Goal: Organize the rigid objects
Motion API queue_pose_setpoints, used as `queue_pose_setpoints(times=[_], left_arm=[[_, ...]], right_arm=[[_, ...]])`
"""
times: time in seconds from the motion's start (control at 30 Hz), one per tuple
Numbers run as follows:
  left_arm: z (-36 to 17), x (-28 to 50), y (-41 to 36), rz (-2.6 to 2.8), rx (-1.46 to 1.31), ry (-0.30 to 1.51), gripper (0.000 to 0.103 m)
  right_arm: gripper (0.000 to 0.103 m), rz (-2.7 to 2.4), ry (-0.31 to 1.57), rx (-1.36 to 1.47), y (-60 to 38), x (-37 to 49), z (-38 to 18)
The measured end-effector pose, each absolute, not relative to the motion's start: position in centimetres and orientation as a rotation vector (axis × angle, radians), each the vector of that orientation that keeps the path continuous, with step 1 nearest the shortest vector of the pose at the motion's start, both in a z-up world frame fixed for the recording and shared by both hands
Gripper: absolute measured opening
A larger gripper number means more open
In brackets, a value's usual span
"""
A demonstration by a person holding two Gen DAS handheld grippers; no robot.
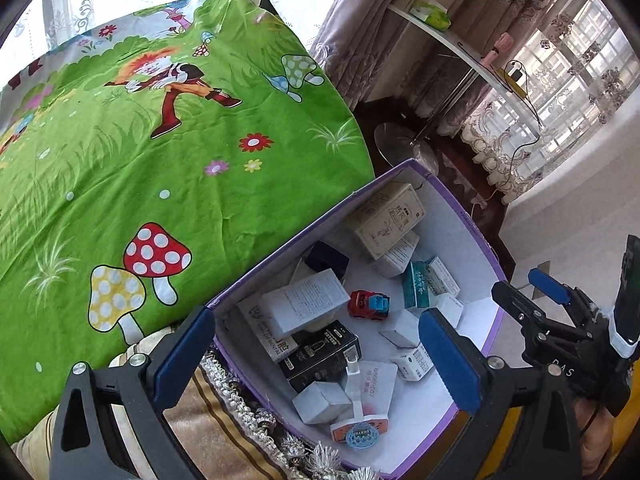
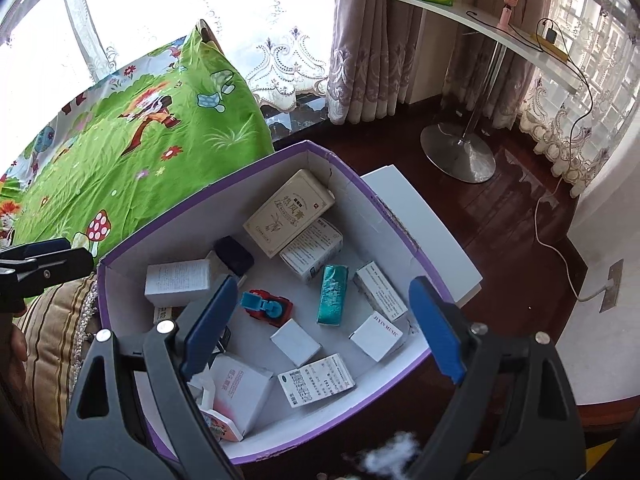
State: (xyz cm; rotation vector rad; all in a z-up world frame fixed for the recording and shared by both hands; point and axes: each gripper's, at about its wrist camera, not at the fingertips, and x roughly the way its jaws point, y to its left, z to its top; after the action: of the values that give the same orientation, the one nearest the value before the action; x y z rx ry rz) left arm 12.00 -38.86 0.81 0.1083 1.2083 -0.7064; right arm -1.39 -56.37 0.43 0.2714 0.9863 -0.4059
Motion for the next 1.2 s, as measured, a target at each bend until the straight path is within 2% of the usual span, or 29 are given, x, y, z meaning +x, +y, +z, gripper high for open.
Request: queue_pose_setpoints(times=[0.53,0.8,1.2], left_arm=[[2.2,5.3,-31.4,-0.706,0.016,1.253,0.103],[2.6,2.3,-31.9,-0.771,0.086,1.183,0.103],[3.6,2.1,-34.2,-0.804,0.151,1.077,0.103]], right_arm=[[0.09,-0.478,0.961,0.156,-50.2,-5.0,4.4],[0.09,-0.491,0.959,0.142,-48.9,-6.8,4.9],[0.09,-0.508,0.96,0.159,-49.5,-7.1,4.5]])
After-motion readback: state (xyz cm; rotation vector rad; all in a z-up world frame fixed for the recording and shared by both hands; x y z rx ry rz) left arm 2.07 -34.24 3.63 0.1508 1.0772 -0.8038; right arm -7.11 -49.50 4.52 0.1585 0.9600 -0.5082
